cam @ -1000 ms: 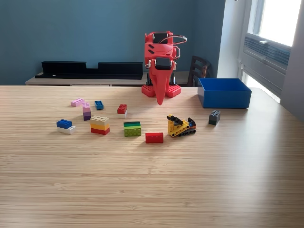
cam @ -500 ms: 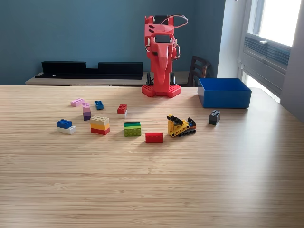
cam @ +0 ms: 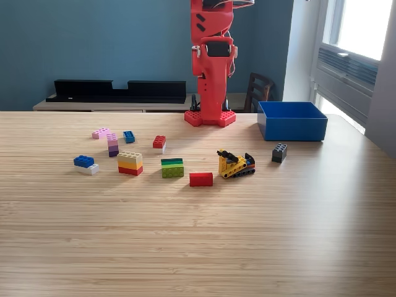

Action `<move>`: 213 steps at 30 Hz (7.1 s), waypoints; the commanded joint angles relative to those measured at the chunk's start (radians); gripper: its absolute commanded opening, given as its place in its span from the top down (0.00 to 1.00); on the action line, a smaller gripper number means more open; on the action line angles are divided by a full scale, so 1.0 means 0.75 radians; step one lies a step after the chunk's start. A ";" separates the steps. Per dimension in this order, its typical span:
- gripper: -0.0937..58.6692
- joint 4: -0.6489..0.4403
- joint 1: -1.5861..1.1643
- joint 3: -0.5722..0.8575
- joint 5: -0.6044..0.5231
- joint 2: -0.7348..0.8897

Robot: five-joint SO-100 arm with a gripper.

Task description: Grasp a lego block and put it in the bin.

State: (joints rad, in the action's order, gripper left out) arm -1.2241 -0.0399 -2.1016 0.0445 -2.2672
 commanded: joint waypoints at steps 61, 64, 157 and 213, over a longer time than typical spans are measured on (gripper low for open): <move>1.00 0.072 -0.241 0.783 -0.025 1.239; 1.00 -0.033 -0.247 0.843 -0.025 1.237; 1.00 -0.303 -0.288 0.863 0.018 0.511; 0.74 0.290 0.262 0.370 0.119 0.513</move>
State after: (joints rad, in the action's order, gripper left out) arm -1.0201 0.1611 -1.8423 0.1396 -1.8193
